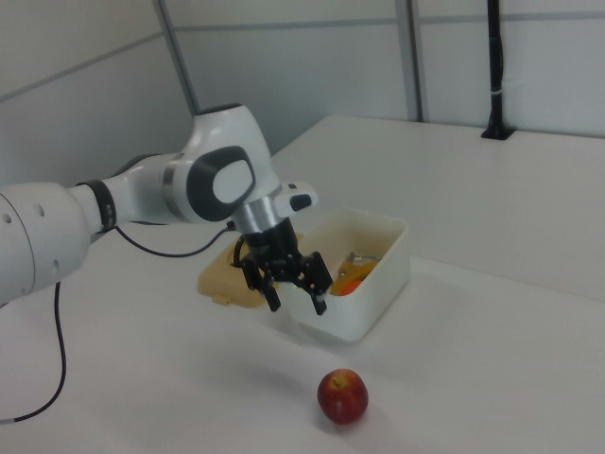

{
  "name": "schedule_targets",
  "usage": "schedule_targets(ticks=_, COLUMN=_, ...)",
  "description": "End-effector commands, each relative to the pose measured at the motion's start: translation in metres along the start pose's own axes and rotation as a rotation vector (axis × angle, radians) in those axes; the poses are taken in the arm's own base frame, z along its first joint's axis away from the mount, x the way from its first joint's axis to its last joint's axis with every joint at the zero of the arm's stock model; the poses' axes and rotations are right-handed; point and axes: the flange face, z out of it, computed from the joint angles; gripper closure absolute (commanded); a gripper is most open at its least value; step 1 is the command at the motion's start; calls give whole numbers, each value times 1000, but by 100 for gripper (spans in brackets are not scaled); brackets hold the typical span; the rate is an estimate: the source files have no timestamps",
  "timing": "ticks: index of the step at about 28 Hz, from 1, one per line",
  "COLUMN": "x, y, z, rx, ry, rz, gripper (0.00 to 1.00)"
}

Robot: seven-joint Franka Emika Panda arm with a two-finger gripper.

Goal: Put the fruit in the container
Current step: 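Move the gripper to the red apple and grasp it, then lift the red apple and carry it over the container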

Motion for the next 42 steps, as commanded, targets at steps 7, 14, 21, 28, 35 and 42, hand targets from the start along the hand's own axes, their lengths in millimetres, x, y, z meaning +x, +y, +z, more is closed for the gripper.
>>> schedule_targets(ticks=7, x=-18, y=46, z=73, rx=59, ry=-115, rz=-133, gripper=0)
schedule_targets(ticks=14, x=-15, y=45, z=123, rx=53, ry=-138, rz=-139, gripper=0)
schedule_targets(ticks=21, x=-15, y=52, z=130, rx=52, ry=-139, rz=-127, gripper=1)
schedule_targets(ticks=28, x=-17, y=64, z=126, rx=58, ry=-131, rz=-118, gripper=40)
schedule_targets(ticks=35, x=-17, y=63, z=126, rx=49, ry=-133, rz=-124, gripper=66)
schedule_targets(ticks=42, x=-21, y=73, z=68, rx=34, ry=-49, rz=-91, gripper=69)
